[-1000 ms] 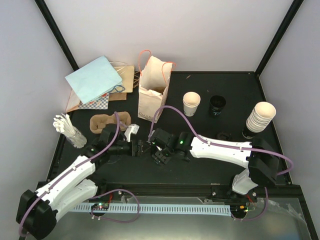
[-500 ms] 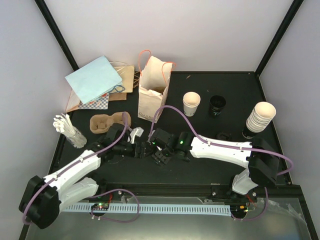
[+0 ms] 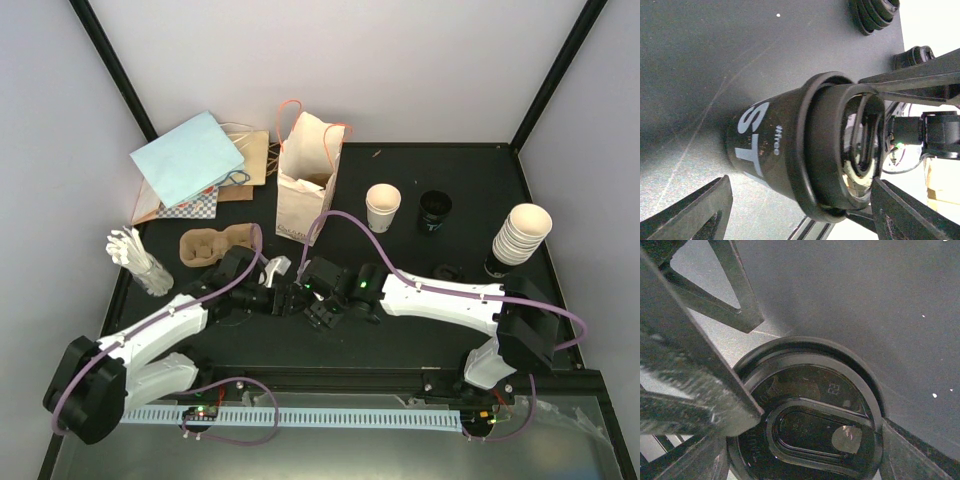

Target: Pack the takeout coffee

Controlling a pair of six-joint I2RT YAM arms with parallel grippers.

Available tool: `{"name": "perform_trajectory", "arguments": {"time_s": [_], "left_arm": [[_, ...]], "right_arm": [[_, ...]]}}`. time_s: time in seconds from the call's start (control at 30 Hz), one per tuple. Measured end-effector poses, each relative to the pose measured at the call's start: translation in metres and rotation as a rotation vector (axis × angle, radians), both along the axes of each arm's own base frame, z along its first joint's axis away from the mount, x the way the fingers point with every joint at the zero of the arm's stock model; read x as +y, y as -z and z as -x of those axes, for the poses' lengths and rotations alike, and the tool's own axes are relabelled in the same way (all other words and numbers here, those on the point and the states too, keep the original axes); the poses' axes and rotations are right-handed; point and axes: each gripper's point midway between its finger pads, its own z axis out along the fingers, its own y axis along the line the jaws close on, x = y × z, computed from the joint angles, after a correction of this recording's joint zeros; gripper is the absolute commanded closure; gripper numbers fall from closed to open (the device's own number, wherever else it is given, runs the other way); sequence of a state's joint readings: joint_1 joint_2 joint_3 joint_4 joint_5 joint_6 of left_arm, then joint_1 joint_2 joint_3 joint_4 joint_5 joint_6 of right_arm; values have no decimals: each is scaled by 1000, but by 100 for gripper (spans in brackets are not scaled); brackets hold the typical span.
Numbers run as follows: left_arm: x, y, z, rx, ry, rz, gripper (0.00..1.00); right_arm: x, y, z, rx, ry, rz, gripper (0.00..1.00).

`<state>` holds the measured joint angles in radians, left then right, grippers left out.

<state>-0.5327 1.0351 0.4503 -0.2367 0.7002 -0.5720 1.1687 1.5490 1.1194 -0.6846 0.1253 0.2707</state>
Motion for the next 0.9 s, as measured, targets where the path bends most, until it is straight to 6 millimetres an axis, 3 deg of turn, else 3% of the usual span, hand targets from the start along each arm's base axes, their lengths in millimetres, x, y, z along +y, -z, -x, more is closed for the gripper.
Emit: {"name": "perform_trajectory", "arguments": {"time_s": [0.2,0.67,0.9], "left_arm": [[2,10,-2,14,-6,-31,26],[-1,10,-5,14,5,-34,29],[-2,10,-6,15,6,-36,29]], "right_arm": [[-4,-1,0,-2,3,13,23],[-16,-3,0,-12,16,46,4],[-19,-6,0,-19,20,52,0]]}}
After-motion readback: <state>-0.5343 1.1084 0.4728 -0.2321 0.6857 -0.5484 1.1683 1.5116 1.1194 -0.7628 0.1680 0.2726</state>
